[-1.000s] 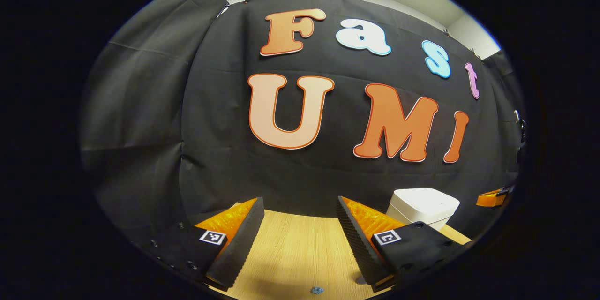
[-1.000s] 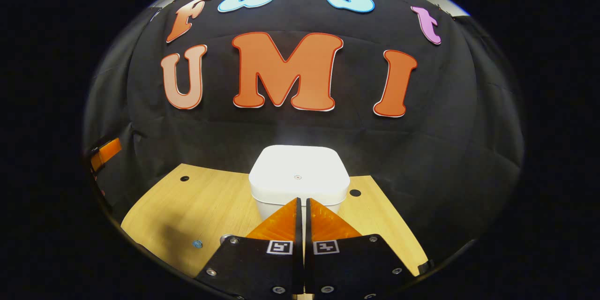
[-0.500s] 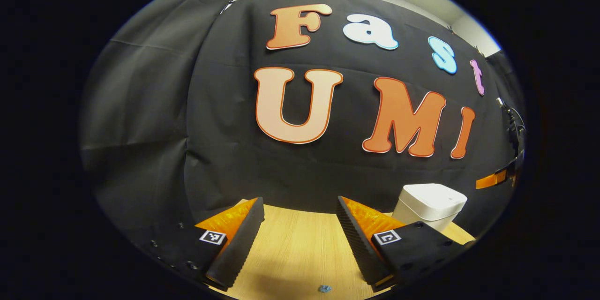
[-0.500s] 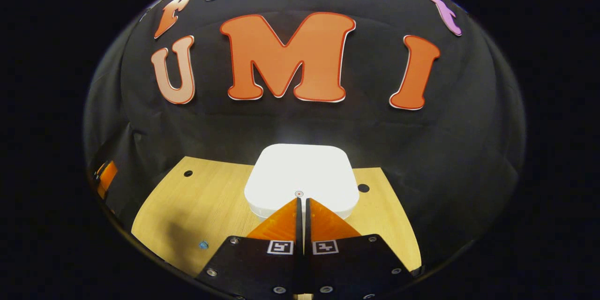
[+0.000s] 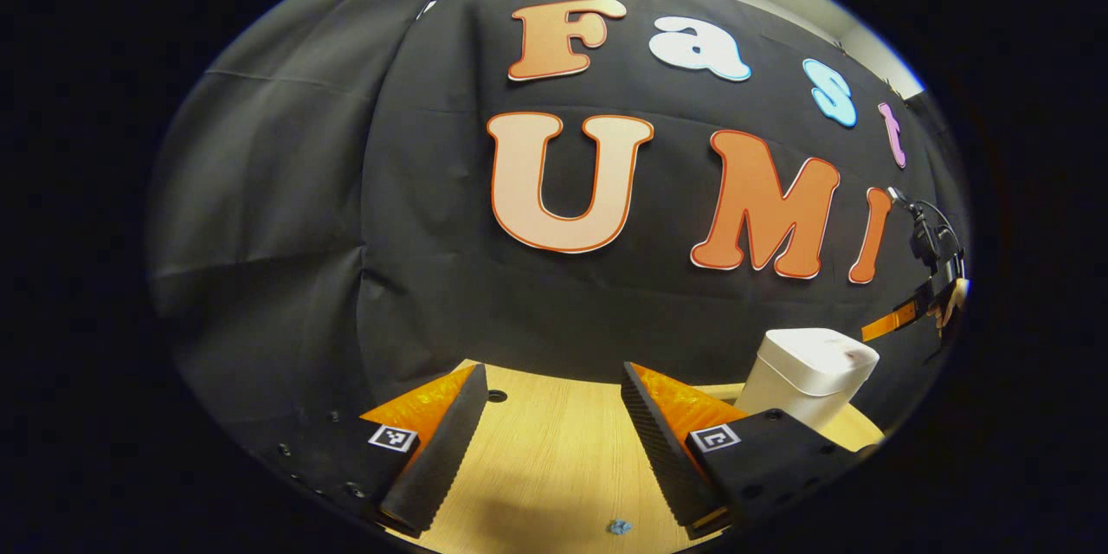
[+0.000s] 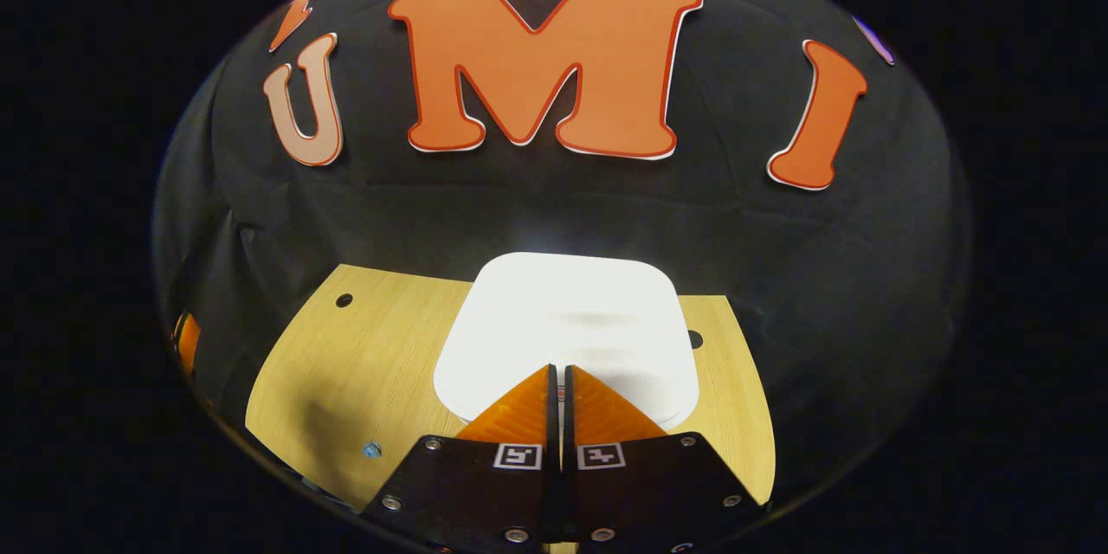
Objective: Press the lid of the desktop garbage bin to open it, pick up the crumpled paper on the desktop and throw it into the bin, then pick up the pop can on the desktop and drop it into the bin, and finally close the garbage bin lid.
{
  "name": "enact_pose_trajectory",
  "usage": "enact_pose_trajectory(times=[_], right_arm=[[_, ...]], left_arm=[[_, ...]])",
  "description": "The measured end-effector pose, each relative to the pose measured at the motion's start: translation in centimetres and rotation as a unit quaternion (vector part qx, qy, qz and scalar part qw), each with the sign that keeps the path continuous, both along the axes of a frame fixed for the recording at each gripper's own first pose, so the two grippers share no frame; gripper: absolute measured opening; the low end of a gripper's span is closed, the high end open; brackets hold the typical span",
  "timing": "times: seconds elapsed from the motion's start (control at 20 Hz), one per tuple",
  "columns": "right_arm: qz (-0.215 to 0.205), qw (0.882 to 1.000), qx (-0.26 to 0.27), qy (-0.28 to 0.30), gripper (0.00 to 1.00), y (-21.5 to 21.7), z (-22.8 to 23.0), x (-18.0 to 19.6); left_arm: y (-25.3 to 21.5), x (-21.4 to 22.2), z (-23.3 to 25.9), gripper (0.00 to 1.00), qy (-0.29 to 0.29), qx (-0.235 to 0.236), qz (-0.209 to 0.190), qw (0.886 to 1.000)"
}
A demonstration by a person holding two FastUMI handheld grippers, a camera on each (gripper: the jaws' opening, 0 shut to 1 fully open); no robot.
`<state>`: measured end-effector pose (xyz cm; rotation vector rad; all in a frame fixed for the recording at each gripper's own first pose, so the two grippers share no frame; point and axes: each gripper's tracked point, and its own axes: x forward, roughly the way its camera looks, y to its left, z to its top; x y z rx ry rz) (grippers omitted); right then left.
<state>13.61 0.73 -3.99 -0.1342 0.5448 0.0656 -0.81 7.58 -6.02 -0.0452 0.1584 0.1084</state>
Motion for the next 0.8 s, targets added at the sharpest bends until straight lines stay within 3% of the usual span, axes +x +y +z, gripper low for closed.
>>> enact_pose_trajectory(times=[0.55, 0.8], right_arm=[[0.001, 1.0, -0.013, 0.027, 0.01, 0.2, -2.4, 1.1], [0.001, 0.999, 0.04, 0.034, 0.01, 0.0, -3.0, 1.0]], left_arm=[[1.1, 1.0, -1.4, 0.99, 0.014, -0.004, 0.013, 1.0], [0.6, 1.6, -1.8, 0.98, 0.018, -0.009, 0.007, 1.0]])
